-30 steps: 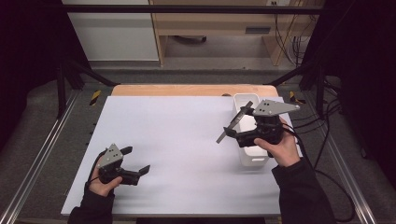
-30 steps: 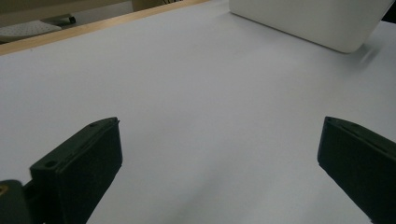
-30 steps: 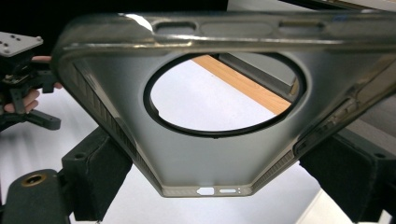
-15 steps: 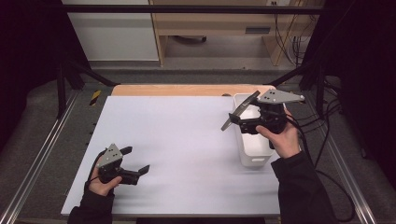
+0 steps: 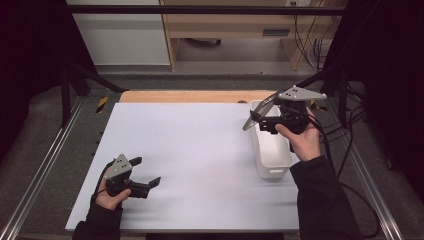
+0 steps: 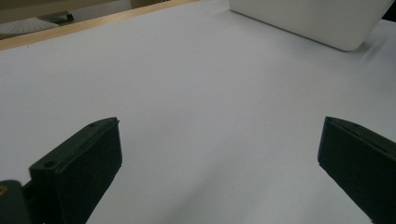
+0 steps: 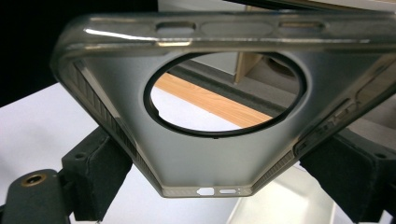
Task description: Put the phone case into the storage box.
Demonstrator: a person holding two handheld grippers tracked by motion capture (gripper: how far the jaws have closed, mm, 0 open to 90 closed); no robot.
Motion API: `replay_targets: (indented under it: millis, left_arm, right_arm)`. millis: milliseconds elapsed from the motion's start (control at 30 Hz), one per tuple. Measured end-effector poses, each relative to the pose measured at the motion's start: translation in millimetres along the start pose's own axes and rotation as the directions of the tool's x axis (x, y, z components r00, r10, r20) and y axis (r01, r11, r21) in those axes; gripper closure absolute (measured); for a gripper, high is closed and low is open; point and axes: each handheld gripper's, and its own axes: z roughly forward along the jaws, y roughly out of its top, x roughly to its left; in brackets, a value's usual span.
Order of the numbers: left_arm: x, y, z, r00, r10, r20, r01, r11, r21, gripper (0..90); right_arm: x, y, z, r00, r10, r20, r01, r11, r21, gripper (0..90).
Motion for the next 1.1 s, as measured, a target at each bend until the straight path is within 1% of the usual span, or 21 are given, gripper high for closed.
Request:
replay_targets:
  millis: [167,367,633,767,1000,1100]
  left_arm:
    - [0.0,-0.2,0.5,1.0,0.001,0.001,-0.001,1.0,0.002,0.0]
    - [-0.1,-0.3,0.6,1.0,0.002,0.002,-0.002,1.0,0.002,0.0]
    - [-0.2,-0.6,1.7,1.0,0.003,0.005,-0.003,1.0,0.006,0.0]
    - [-0.1,-0.8,2.1,1.0,0.005,0.006,-0.005,1.0,0.007,0.0]
    - [0.1,-1.0,2.8,0.9999,0.008,0.007,-0.008,0.9999,0.009,0.0]
    - [0.1,-1.0,3.1,0.9999,0.009,0.008,-0.009,0.9999,0.01,0.0]
  right_arm:
    - [-5.0,1.8,5.6,0.9987,0.014,0.048,-0.015,1.0,0.01,11.7]
    - [-12.2,3.8,11.6,0.9947,0.037,0.096,-0.038,0.999,0.012,11.7]
    - [-18.8,5.2,20.1,0.9882,0.059,0.142,-0.062,0.998,0.02,11.6]
    - [-22.1,5.8,24.5,0.9854,0.068,0.156,-0.073,0.997,0.023,11.6]
    - [-30.2,7.0,32.6,0.9782,0.086,0.189,-0.094,0.995,0.029,11.6]
    - [-34.3,7.7,36.5,0.9736,0.094,0.208,-0.103,0.994,0.035,11.6]
